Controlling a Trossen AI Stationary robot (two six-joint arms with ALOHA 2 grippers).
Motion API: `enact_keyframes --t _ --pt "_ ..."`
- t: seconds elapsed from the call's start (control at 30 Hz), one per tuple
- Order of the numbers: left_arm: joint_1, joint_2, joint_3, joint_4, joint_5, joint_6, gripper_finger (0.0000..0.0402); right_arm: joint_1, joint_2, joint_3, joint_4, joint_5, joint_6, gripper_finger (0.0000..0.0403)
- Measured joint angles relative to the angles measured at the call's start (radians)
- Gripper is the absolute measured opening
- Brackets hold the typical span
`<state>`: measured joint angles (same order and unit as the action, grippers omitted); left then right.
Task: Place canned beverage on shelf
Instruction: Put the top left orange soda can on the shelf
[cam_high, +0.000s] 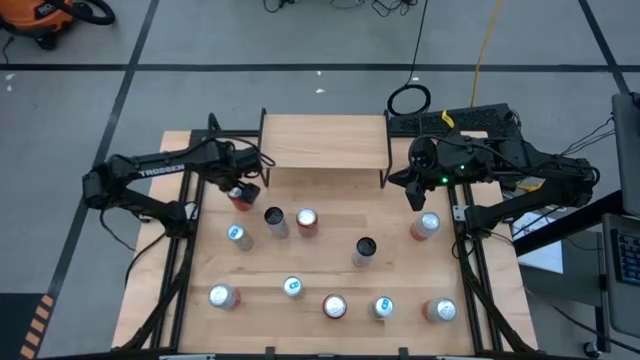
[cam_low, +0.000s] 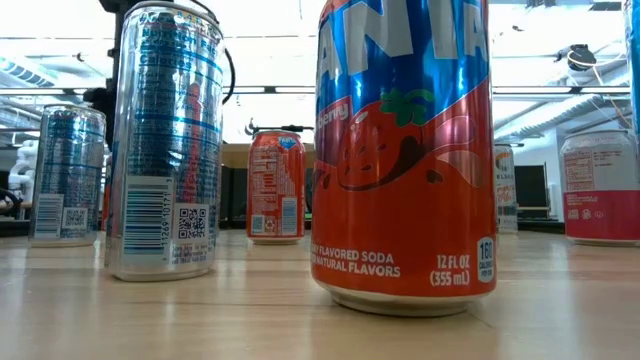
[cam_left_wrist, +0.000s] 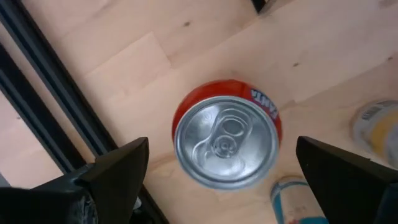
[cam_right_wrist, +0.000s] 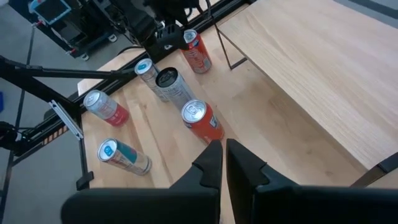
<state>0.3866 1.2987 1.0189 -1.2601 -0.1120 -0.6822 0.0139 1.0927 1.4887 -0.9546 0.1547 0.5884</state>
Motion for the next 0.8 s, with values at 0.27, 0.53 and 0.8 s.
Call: enact_keyframes --t 0.27,0.53,0.8 --pt "-0.008 -0.001 -0.056 0.058 -0.011 0.011 0.0396 0.000 0.000 0.000 0.000 0.000 0.009 0.0000" --pt "-0.006 -0.001 -0.084 0.098 0.011 0.011 0.0395 0.000 0.000 0.000 0.000 0.000 0.001 0.0000" --pt "-0.006 -0.001 -0.084 0.101 0.027 0.016 0.0365 0.000 0.000 0.000 -0.001 0.001 -0.005 0.0000"
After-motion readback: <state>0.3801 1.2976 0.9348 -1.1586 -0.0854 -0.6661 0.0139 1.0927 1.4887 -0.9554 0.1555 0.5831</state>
